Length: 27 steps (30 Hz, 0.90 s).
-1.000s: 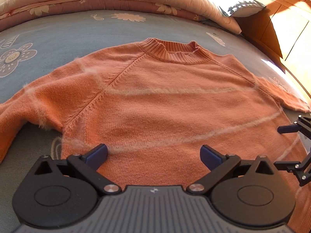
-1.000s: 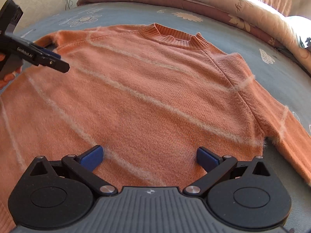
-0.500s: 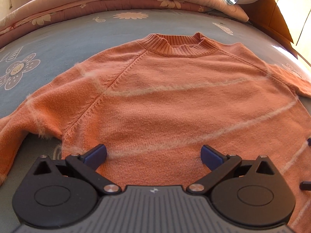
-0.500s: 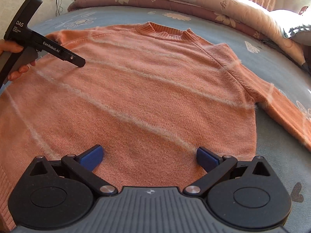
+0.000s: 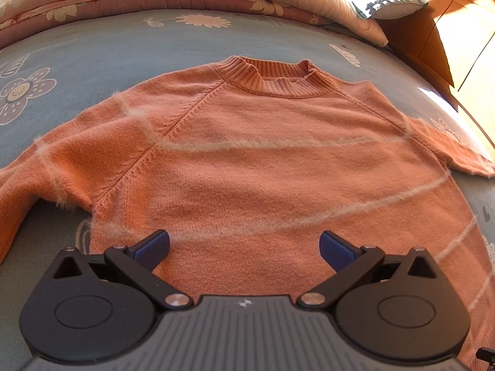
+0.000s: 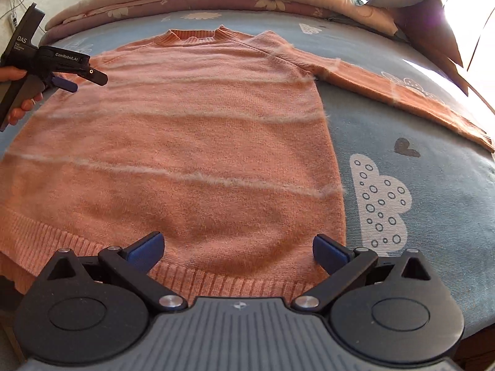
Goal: Fold clothes
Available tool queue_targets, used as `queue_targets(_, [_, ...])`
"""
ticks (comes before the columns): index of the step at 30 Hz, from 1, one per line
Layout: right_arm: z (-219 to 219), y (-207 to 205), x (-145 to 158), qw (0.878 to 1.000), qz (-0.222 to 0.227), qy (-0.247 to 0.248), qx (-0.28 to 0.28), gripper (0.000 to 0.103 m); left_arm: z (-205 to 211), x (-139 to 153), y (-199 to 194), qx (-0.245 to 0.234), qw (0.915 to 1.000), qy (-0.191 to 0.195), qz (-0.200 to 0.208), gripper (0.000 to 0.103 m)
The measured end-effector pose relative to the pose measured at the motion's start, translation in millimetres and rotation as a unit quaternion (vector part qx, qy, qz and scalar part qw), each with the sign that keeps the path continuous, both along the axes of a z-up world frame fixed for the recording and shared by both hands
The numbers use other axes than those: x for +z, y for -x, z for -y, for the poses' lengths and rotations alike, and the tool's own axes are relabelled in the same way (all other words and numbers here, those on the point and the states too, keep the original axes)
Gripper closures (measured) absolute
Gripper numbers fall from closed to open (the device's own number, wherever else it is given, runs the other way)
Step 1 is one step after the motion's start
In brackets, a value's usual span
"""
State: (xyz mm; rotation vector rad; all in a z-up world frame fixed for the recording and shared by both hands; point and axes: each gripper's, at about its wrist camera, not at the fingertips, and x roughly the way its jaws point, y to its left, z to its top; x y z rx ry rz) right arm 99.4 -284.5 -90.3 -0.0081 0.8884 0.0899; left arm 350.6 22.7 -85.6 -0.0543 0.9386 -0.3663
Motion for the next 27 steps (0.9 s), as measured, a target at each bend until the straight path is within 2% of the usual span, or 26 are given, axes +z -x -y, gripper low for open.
queue_targets(1, [-4, -1, -1, 1.000, 0.003, -0.009, 0.005, 0.000, 1, 1, 1, -0.007, 0.9999, 0.011, -0.003, 0.001])
queue_targets(3, [-11, -3, -7, 1.000, -0.006, 0.004, 0.009, 0.000, 5, 1, 3, -0.020, 0.9996, 0.020, -0.008, 0.001])
queue_targets(7, [-1, 12, -8, 1.000, -0.029, 0.003, -0.013, 0.000, 9, -1, 5, -0.020, 0.9998, -0.004, -0.009, 0.001])
queue_targets(10, [5, 22, -1, 0.998, -0.046, 0.003, -0.035, 0.000, 4, 3, 5, -0.017, 0.9998, 0.001, -0.012, 0.001])
queue_targets(11, [2, 21, 2, 0.998, -0.043, 0.009, -0.040, 0.000, 3, 5, 6, -0.017, 0.9998, 0.004, -0.011, 0.001])
queue_targets(13, [-10, 17, 13, 0.999, -0.008, 0.012, -0.041, 0.000, 2, 9, 8, -0.020, 0.9997, 0.007, -0.009, 0.001])
queue_targets(17, [-55, -20, 24, 0.999, 0.030, -0.024, 0.014, 0.000, 8, 5, 15, -0.042, 0.9990, -0.004, -0.012, 0.001])
queue_targets(21, [-114, -62, 16, 0.995, 0.052, 0.023, 0.079, 0.000, 10, -5, 19, -0.051, 0.9982, -0.028, -0.011, 0.001])
queue_targets(23, [-130, -73, 8, 0.994, 0.043, 0.036, 0.090, 0.000, 9, -6, 20, -0.054, 0.9981, -0.029, -0.008, 0.001])
queue_targets(27, [-121, -54, -7, 0.996, 0.028, 0.020, 0.081, 0.000, 3, -6, 20, -0.058, 0.9981, -0.020, -0.009, 0.001])
